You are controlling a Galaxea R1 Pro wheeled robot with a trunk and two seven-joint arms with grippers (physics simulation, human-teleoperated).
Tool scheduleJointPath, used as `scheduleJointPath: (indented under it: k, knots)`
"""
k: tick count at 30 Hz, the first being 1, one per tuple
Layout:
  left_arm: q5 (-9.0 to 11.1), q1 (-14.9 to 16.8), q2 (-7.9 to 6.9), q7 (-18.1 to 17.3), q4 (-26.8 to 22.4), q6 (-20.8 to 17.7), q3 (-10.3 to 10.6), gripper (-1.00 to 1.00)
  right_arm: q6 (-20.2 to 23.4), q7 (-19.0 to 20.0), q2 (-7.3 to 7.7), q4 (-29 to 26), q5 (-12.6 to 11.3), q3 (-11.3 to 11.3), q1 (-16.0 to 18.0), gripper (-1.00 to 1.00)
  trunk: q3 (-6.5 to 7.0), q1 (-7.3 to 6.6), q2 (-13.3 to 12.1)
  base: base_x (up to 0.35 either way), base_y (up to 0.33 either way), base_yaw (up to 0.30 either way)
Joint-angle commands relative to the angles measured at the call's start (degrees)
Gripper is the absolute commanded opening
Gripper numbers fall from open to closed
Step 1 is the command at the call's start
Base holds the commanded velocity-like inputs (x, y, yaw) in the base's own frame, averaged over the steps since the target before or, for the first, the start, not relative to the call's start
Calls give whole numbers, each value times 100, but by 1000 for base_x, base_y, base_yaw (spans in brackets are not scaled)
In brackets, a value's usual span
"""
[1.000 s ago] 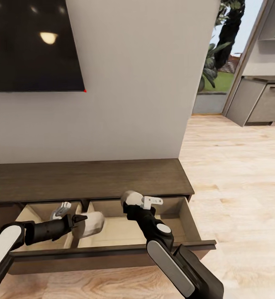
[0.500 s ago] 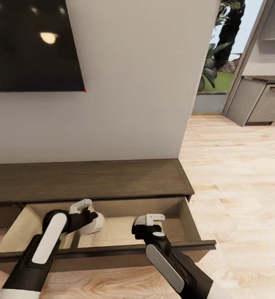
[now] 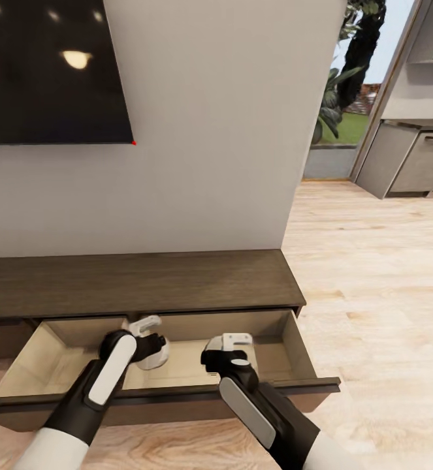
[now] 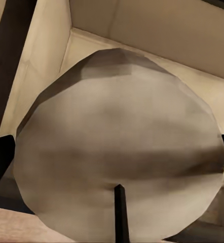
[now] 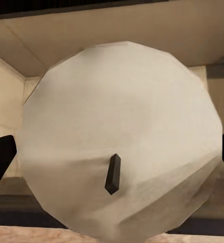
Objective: Place each of the two pumpkins and all three candles from the living room inside a cabinet in the living room (use any cabinet), then make sure every cabinet is closed, and position the cauldron so it is next to a table in the living room.
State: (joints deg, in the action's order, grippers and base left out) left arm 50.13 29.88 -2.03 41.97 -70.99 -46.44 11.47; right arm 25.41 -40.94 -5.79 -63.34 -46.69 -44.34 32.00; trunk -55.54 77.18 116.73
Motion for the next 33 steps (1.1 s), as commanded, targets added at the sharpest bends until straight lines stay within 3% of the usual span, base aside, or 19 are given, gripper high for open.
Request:
scheduleJointPath:
  k: [1,4,6,10,13,33]
  knots:
    - [9,47,6,48,135,43,52,-100,-36,-55,-29,127,-36,-12,70,-100,-5,-1,3,0,0,0]
    - [-112,113,30,-14,401,156,105,-100,-437,42,-91,636,45,-23,332,-100,-5,-1,3,0,0,0]
    - [-262,126,34,-244,499,272,114,-100,-586,378,-132,881,97,-28,423,-100,-5,-1,3,0,0,0]
    - [-661,131,36,-623,606,442,118,-100,-623,644,-180,1035,144,-30,478,-100,-5,-1,3,0,0,0]
    - [-805,131,36,-718,715,585,119,-100,-626,699,-221,1076,244,-30,494,-100,-5,-1,3,0,0,0]
    - [-864,131,19,-1075,762,668,119,-100,-745,731,-240,1234,313,-109,500,-100,-5,-1,3,42,4,0]
